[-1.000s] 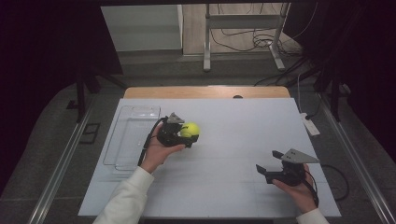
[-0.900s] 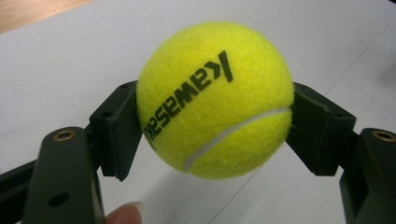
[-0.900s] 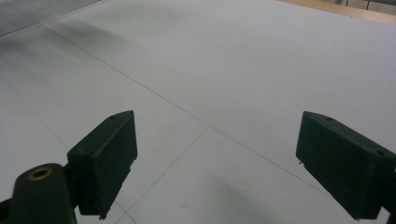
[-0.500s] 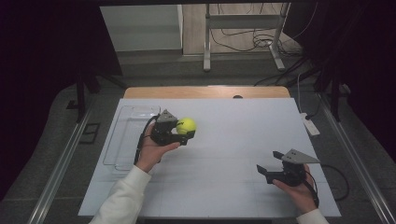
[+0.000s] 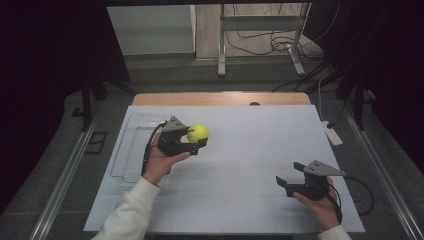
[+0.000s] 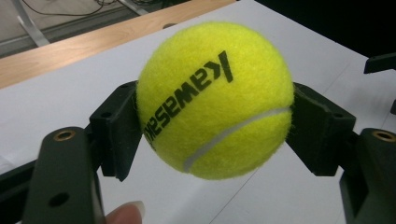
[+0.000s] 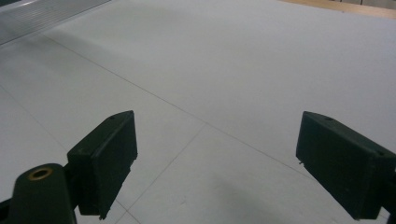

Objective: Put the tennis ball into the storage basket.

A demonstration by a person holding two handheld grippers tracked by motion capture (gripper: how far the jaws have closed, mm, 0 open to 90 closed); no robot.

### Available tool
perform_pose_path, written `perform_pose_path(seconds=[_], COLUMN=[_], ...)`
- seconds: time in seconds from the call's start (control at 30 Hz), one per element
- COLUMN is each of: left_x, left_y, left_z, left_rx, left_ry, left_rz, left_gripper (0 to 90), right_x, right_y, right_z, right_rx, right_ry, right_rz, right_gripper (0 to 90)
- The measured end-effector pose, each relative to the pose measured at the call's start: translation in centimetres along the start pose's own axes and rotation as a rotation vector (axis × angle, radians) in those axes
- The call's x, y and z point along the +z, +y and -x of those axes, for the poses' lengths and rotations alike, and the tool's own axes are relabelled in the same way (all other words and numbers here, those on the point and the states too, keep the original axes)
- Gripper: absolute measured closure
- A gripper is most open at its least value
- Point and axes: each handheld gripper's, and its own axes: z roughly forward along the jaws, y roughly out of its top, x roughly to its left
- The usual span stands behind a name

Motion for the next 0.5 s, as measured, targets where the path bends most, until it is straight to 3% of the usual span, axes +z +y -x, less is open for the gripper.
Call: perform_pose_path(seconds=[0.5], left_x=[-1.1], left_y=[0.3], left_z=[0.6], left_rx=[0.014], left_ry=[0.047], left_rz=[0.034], left_gripper=[26.8], right_x=[-0.6], right_y=[0.0], right_z=[0.3], right_rx=[0.013], right_ry=[0.024], right_rz=[0.022], right_gripper=[13.0])
